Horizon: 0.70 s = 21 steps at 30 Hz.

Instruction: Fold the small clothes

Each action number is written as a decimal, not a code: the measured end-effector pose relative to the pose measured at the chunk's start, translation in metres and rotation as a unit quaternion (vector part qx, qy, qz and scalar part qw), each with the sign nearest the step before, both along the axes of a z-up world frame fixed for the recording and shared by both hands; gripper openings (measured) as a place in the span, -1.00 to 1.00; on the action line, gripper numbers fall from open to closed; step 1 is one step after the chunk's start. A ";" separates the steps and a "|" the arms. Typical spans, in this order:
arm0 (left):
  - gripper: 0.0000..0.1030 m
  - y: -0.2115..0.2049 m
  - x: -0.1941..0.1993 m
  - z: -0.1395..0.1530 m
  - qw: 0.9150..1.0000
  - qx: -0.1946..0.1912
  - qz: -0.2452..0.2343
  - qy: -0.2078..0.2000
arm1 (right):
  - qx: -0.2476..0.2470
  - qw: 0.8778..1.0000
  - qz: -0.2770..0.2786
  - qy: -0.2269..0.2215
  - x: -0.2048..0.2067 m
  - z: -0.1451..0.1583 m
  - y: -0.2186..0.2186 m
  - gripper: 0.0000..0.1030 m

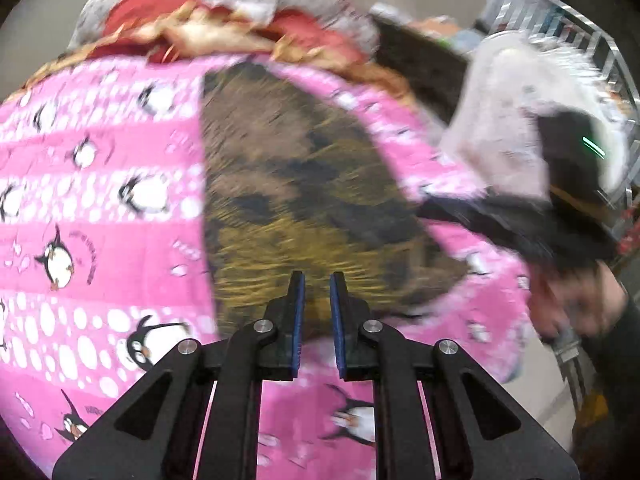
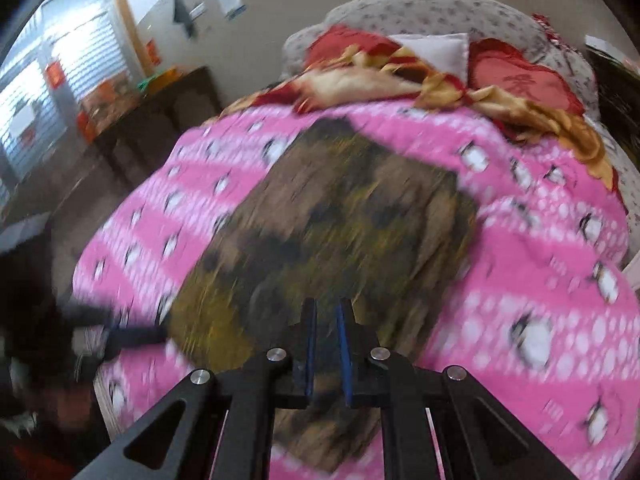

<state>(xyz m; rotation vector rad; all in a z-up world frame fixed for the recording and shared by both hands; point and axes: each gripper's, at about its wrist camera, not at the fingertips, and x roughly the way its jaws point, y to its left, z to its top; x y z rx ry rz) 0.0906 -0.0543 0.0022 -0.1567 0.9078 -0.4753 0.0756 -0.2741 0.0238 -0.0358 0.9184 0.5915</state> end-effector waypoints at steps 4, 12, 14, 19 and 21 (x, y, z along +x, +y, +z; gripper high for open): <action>-0.81 0.001 0.006 -0.037 0.999 -0.007 0.023 0.041 | -0.033 0.999 -0.009 0.029 -0.015 -0.043 0.006 -0.83; -0.80 0.016 0.015 0.011 0.999 -0.021 0.024 -0.011 | -0.016 0.996 -0.031 0.082 -0.009 -0.052 -0.002 -0.83; -0.80 0.016 0.037 0.029 0.998 -0.019 0.040 -0.039 | -0.019 0.998 -0.038 0.046 0.005 -0.024 0.002 -0.83; -0.80 -0.004 0.131 0.043 0.995 -0.001 0.089 -0.052 | 0.013 0.981 -0.193 -0.030 0.072 0.019 0.002 -0.62; -0.80 -0.013 0.163 0.037 0.994 0.013 0.104 -0.040 | 0.023 0.972 -0.232 -0.037 0.100 0.019 0.010 -0.62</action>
